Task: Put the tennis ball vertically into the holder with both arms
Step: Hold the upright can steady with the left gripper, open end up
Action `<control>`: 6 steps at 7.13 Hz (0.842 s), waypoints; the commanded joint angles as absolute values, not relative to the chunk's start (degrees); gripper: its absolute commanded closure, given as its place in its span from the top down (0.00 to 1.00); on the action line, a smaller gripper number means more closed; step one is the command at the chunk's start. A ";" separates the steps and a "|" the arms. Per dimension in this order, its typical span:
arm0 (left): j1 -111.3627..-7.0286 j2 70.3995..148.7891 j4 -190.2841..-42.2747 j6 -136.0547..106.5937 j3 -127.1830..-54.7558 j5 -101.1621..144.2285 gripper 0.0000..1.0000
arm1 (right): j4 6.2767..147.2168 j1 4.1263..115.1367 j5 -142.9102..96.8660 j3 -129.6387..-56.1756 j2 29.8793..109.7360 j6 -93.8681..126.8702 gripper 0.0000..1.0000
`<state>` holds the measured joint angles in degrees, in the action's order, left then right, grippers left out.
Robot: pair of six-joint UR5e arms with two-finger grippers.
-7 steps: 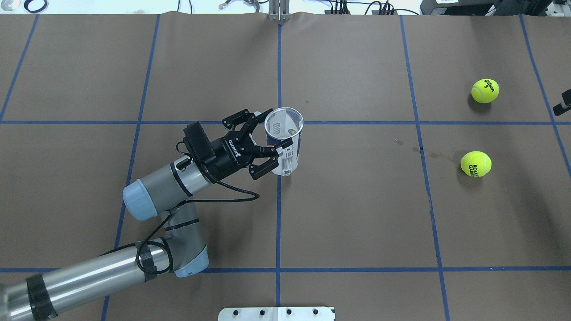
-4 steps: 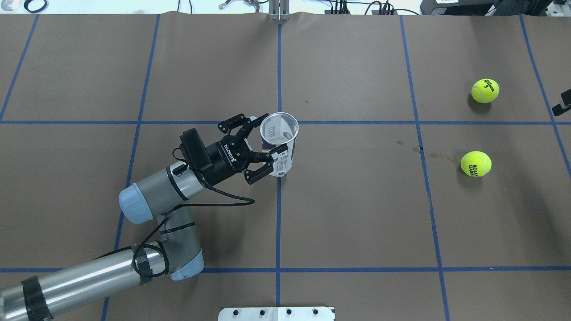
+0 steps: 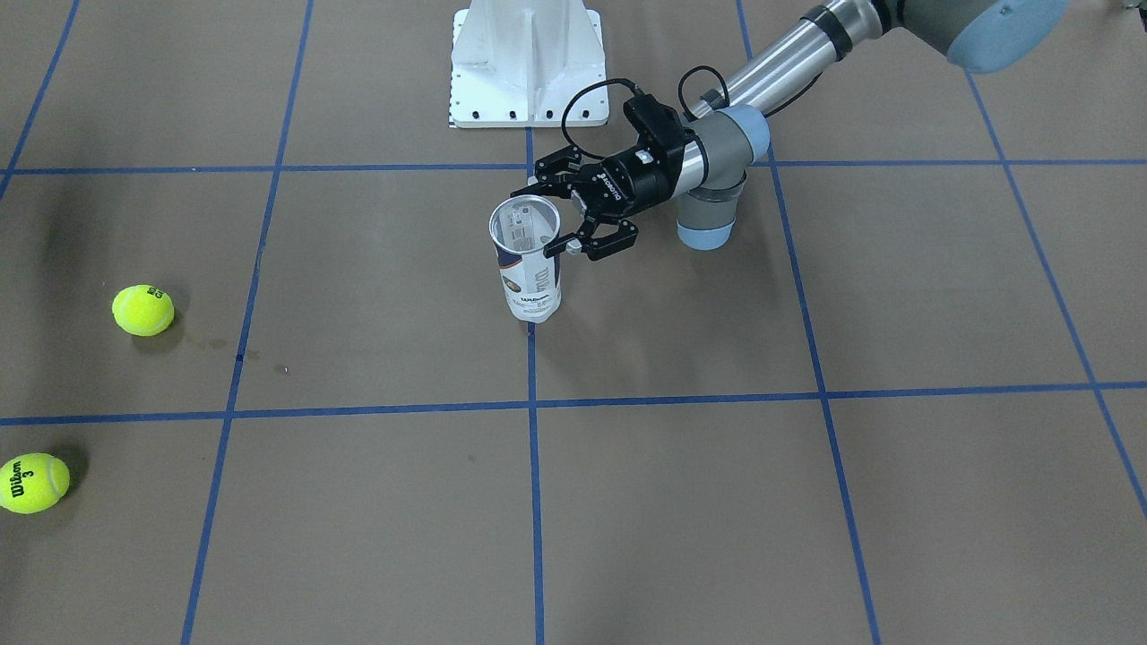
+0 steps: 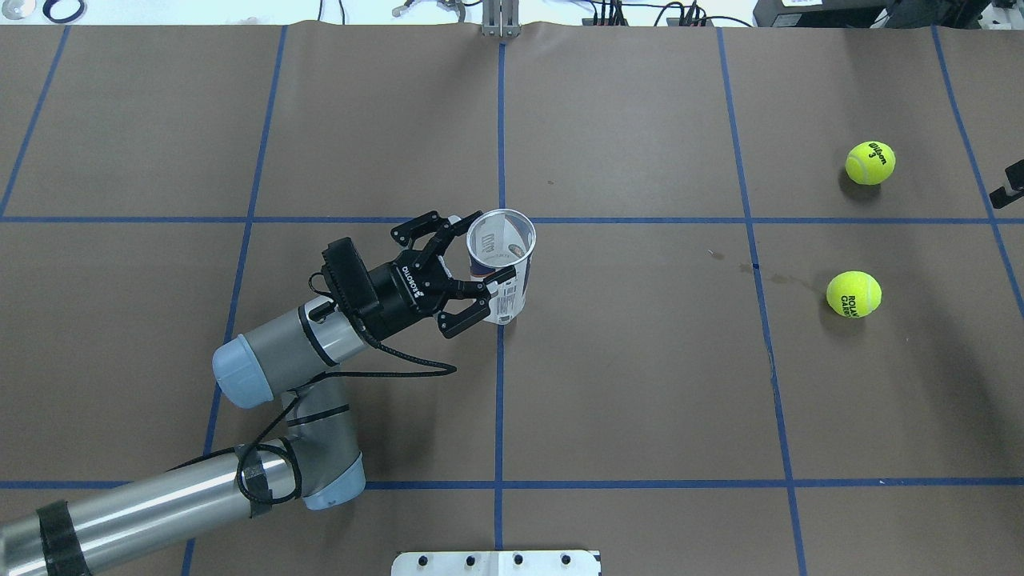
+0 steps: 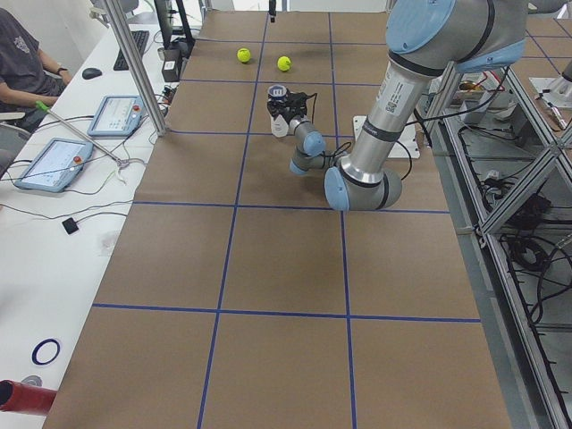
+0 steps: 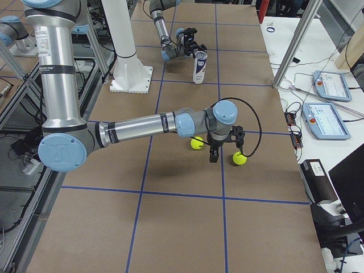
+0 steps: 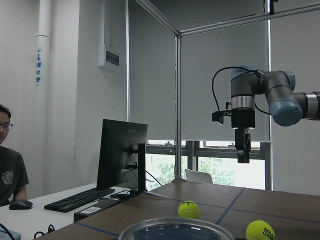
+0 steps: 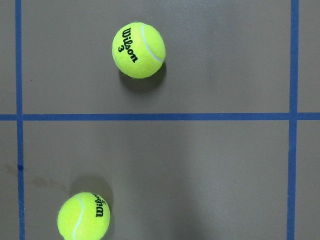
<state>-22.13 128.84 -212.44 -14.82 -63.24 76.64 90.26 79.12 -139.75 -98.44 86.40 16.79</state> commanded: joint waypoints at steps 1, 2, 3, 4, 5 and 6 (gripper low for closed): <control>-21.80 128.85 -212.52 -15.03 -63.28 76.64 0.50 | 90.26 79.10 -139.75 -98.44 86.31 16.79 0.99; -21.01 128.85 -212.52 -15.03 -63.28 76.64 0.64 | 90.26 79.10 -139.75 -98.44 86.31 16.79 0.99; -20.92 128.93 -212.52 -15.12 -63.37 76.64 0.81 | 90.35 79.10 -139.75 -98.44 86.05 16.79 0.99; -20.92 128.94 -212.69 -15.20 -63.37 76.64 0.99 | 90.35 79.19 -139.75 -98.44 86.04 16.79 0.99; -20.92 128.85 -212.70 -15.38 -63.54 76.73 0.99 | 90.35 79.10 -139.75 -98.44 86.04 16.79 0.99; -20.92 128.50 -212.61 -15.55 -64.59 76.73 0.99 | 90.35 79.10 -139.75 -98.44 86.04 16.79 0.99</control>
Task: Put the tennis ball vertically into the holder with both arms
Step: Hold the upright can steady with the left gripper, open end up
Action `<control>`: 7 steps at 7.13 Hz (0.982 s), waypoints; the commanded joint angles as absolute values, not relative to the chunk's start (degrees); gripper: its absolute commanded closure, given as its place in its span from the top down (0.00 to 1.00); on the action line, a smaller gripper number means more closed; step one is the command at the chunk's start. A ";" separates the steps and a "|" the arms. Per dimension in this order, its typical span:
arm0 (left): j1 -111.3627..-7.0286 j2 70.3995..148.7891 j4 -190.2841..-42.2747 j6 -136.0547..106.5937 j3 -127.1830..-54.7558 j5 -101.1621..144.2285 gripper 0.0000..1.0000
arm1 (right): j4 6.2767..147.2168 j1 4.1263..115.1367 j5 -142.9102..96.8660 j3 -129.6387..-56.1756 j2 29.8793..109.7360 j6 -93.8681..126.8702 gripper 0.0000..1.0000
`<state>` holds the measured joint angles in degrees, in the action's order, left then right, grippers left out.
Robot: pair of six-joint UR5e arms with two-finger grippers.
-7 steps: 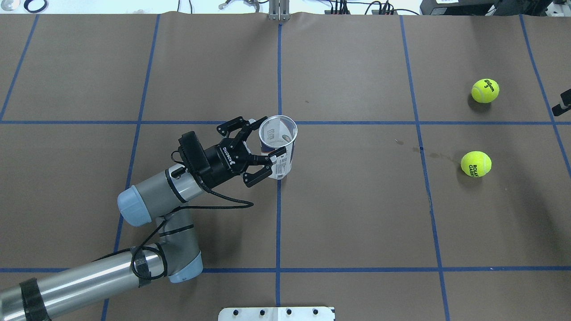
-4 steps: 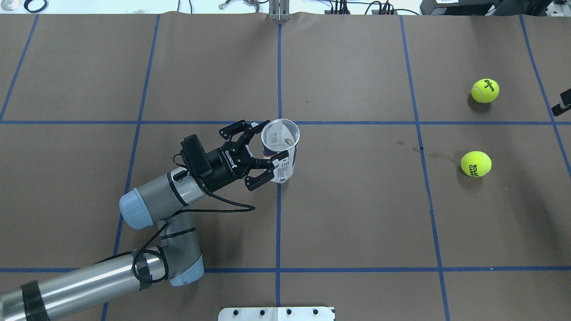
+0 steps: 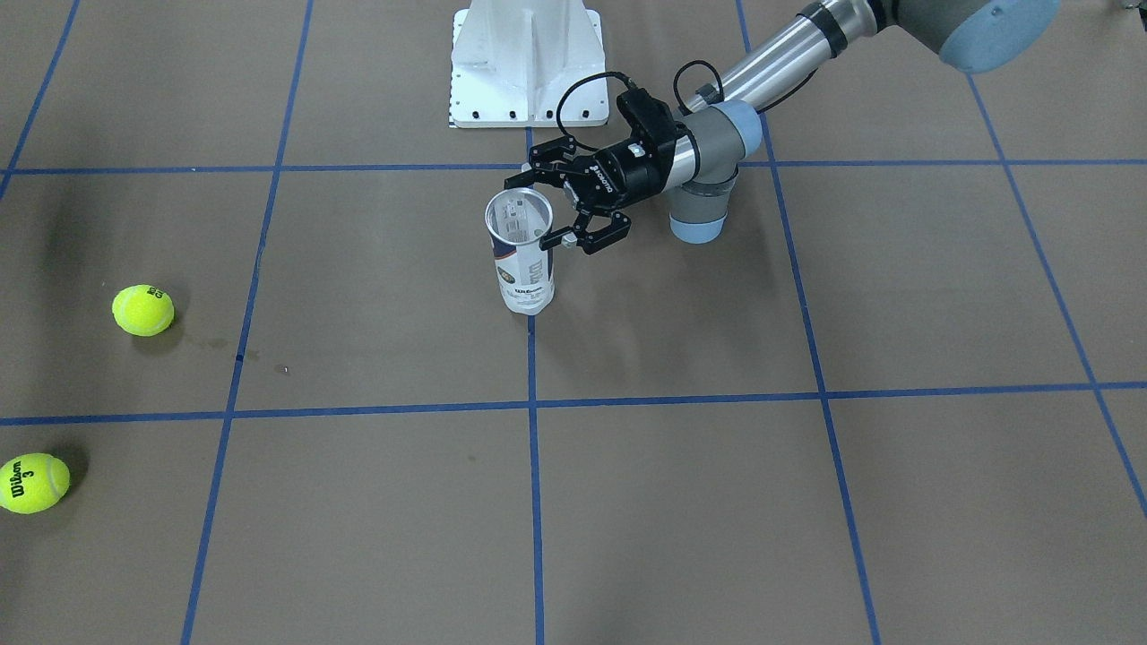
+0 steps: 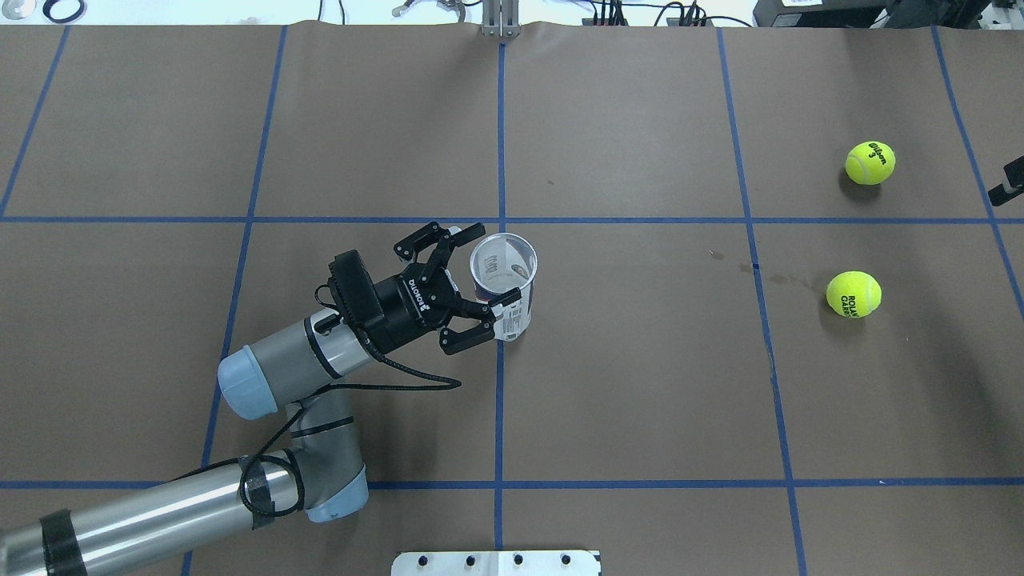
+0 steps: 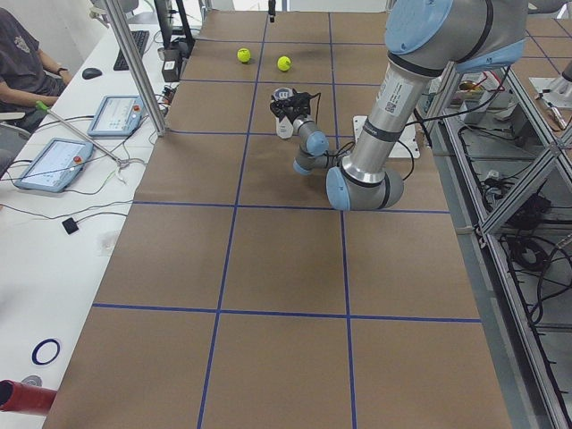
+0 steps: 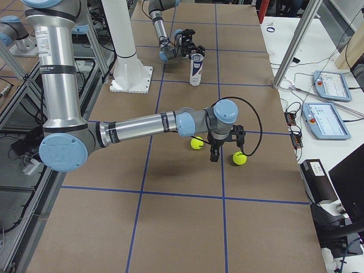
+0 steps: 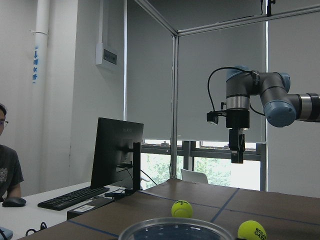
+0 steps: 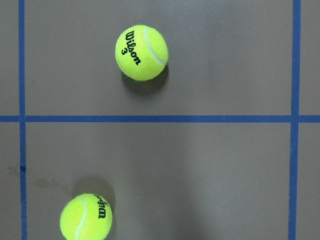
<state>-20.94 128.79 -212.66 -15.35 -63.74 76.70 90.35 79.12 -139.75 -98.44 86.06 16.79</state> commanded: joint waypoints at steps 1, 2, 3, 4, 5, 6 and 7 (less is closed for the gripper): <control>-20.92 128.24 -212.52 -15.56 -65.30 76.73 0.99 | 90.35 79.10 -139.75 -98.44 85.96 16.79 0.99; -21.00 128.15 -212.52 -15.64 -65.65 76.82 0.99 | 90.35 79.10 -139.75 -98.44 85.96 16.79 0.99; -20.92 127.80 -212.52 -15.64 -65.74 76.82 0.99 | 90.35 79.10 -139.75 -98.44 85.96 16.79 0.99; -20.83 127.01 -212.35 -15.64 -66.09 76.90 0.99 | 90.35 79.10 -139.75 -98.44 85.96 16.79 0.99; -20.83 127.00 -212.26 -16.25 -66.44 76.90 0.99 | 90.35 79.01 -139.75 -98.44 85.96 16.79 0.99; -20.83 126.31 -212.26 -18.43 -66.97 76.99 0.99 | 90.35 79.01 -139.75 -98.52 85.96 16.79 0.99; -20.83 124.82 -211.91 -18.72 -69.06 77.08 0.99 | 90.35 79.01 -139.75 -98.44 85.96 16.79 0.99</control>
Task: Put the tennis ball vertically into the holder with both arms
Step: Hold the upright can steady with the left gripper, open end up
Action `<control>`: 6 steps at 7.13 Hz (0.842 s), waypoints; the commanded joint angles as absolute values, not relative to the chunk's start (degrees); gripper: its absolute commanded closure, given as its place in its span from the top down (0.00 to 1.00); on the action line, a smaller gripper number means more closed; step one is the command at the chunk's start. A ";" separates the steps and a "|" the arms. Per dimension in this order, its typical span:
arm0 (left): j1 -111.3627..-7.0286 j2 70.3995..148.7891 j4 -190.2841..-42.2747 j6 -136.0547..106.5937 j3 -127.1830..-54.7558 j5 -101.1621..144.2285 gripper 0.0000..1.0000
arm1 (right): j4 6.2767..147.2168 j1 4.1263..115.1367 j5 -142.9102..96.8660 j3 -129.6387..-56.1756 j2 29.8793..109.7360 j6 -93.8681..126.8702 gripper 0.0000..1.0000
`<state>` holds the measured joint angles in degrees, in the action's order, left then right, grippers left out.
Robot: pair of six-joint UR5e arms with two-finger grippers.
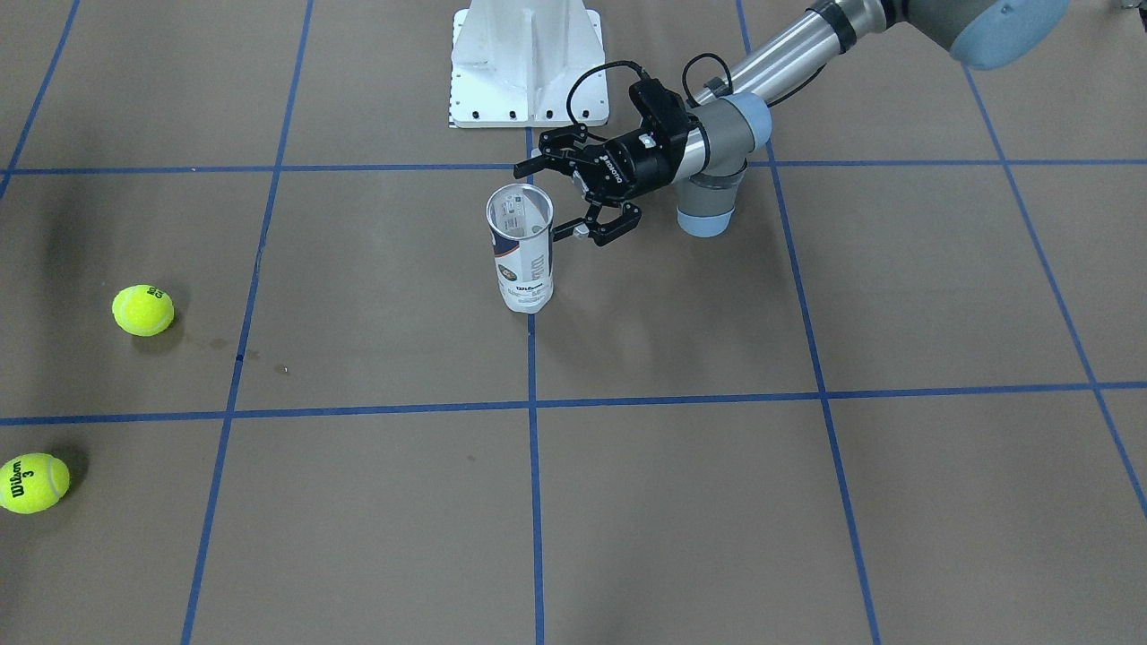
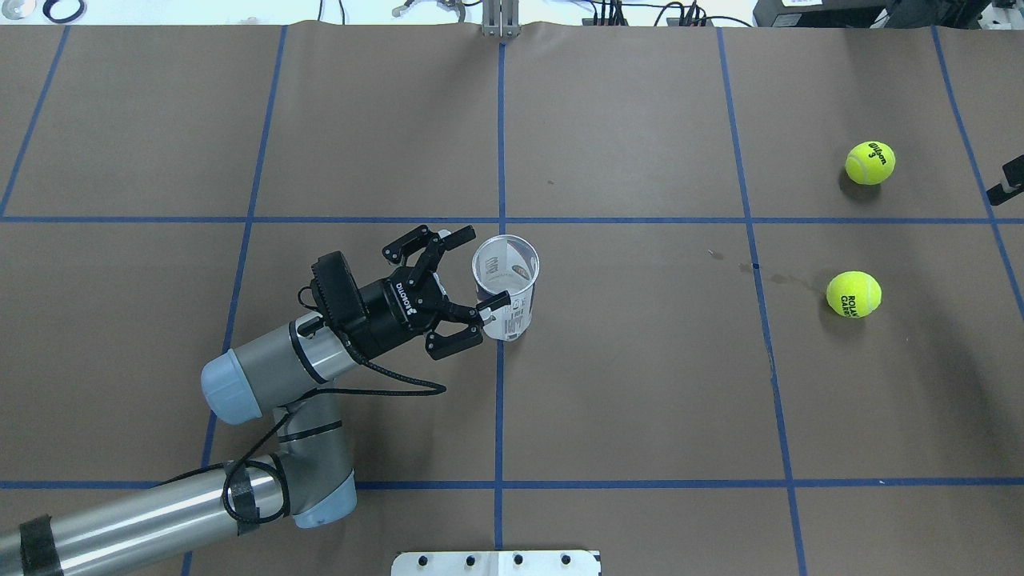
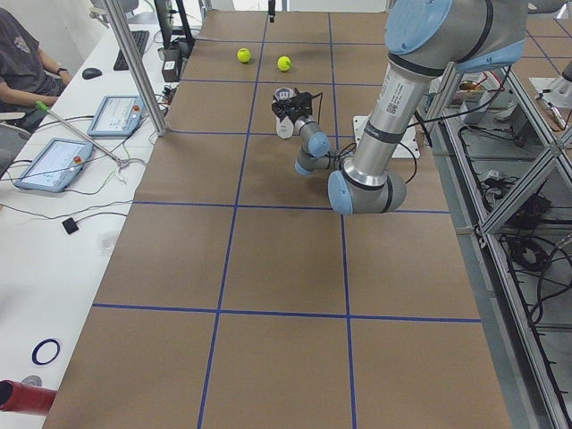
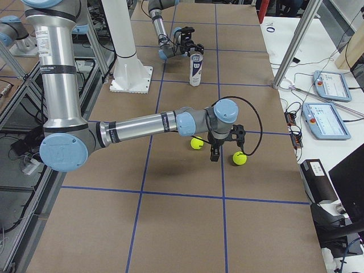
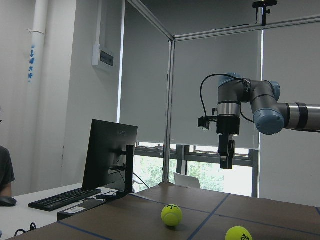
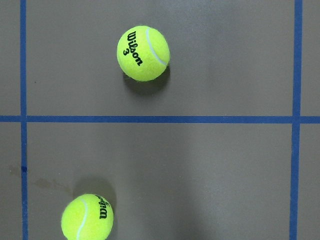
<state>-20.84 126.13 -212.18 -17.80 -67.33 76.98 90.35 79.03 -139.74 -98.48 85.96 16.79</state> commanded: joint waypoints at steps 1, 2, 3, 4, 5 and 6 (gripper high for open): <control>-20.83 124.80 -211.64 -19.42 -69.69 77.08 0.99 | 90.35 78.93 -140.18 -98.44 85.96 16.79 0.99; -20.74 123.41 -211.73 -19.77 -69.61 77.17 0.99 | 90.26 78.84 -140.53 -98.44 85.96 16.79 0.99; -20.83 123.05 -211.73 -19.78 -69.61 77.25 0.99 | 90.26 78.75 -140.54 -98.52 85.96 16.79 0.99; -20.83 121.83 -211.64 -19.78 -69.87 77.52 0.99 | 90.26 78.75 -140.62 -98.44 85.96 16.79 0.99; -20.74 121.73 -210.16 -19.86 -70.31 78.65 0.99 | 90.26 78.66 -140.62 -98.44 85.96 16.79 0.99; -20.74 121.47 -209.10 -19.86 -71.10 79.62 1.00 | 90.26 78.58 -140.71 -98.52 85.96 16.79 0.99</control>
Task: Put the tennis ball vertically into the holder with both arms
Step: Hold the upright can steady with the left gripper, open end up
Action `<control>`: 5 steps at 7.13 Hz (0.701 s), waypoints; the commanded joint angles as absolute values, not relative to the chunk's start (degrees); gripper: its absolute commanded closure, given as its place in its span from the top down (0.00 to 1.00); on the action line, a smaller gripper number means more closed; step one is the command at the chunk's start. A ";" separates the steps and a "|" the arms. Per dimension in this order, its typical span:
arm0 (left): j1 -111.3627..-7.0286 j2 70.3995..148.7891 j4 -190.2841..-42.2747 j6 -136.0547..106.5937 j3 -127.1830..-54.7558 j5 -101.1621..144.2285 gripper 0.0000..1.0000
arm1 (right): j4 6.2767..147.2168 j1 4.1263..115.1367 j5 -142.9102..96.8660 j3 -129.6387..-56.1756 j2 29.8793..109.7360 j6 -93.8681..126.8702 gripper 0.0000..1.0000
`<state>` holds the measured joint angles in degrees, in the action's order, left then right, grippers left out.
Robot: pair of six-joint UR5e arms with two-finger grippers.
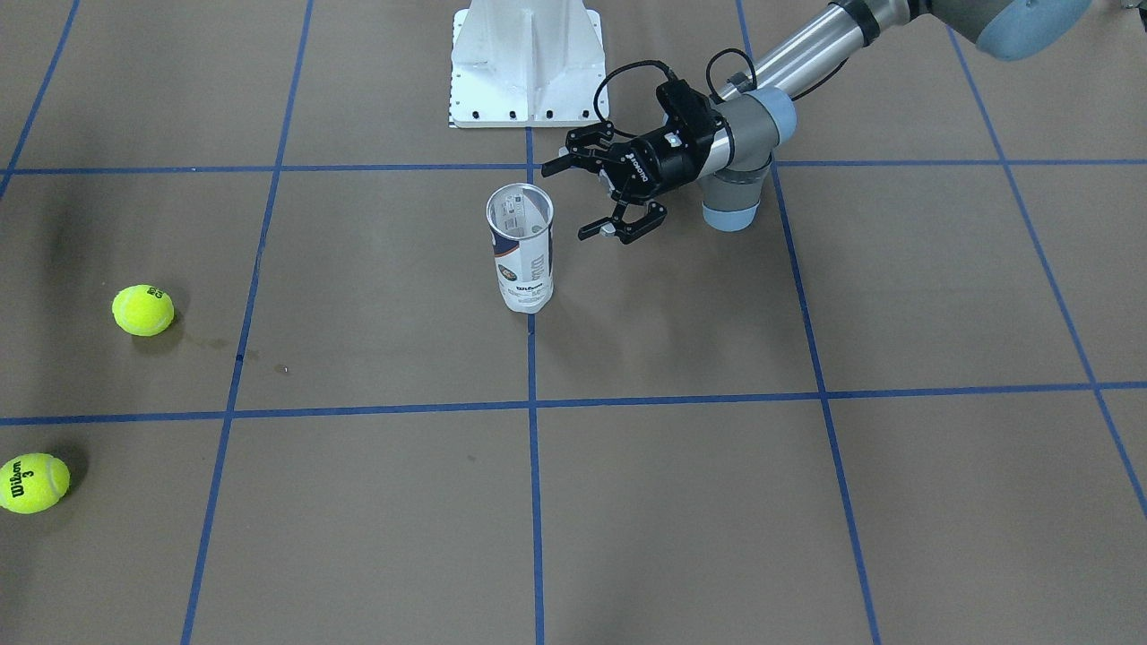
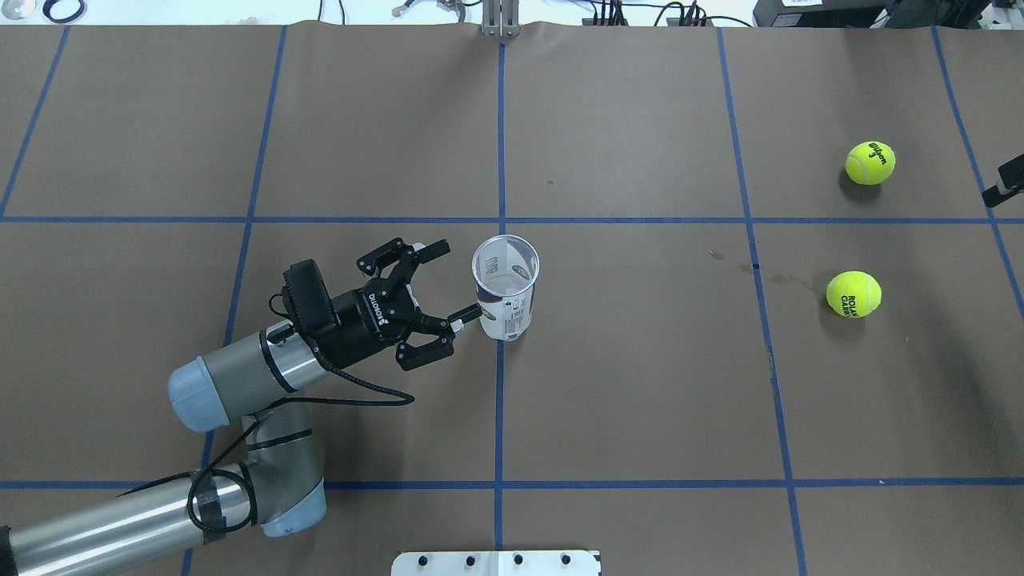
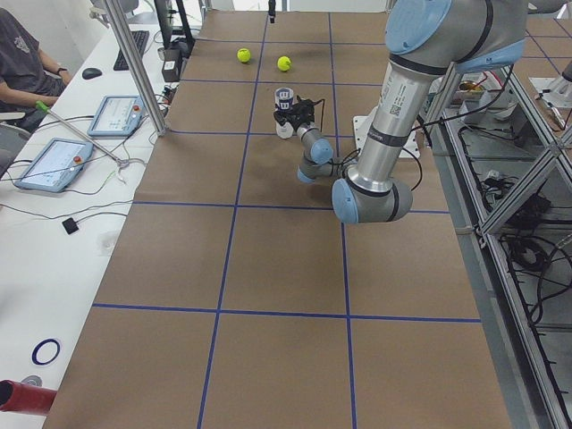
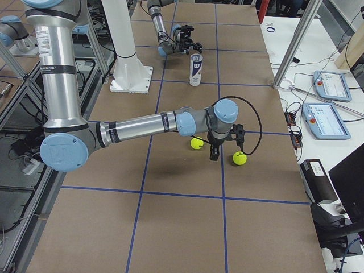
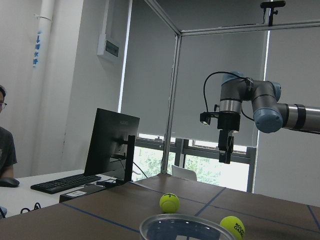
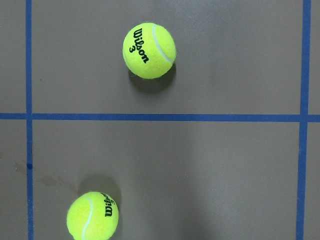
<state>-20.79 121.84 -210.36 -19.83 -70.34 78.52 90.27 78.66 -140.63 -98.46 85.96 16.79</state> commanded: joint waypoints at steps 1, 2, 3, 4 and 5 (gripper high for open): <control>-20.74 121.81 -206.48 -19.86 -72.50 79.80 0.99 | 90.26 78.57 -140.71 -98.53 85.96 16.79 0.99; -20.31 122.08 -203.50 -19.78 -73.03 79.80 1.00 | 90.26 78.57 -140.71 -98.53 85.96 16.79 0.99; -20.39 121.38 -203.64 -19.60 -72.78 79.98 0.99 | 90.26 78.57 -140.63 -98.44 85.96 16.79 0.99; -20.22 121.90 -203.38 -19.60 -72.60 79.98 1.00 | 90.18 78.57 -140.71 -98.44 85.96 16.79 0.99; -20.21 122.25 -202.77 -19.60 -72.77 79.89 1.00 | 90.18 78.49 -141.06 -98.44 85.96 16.79 0.99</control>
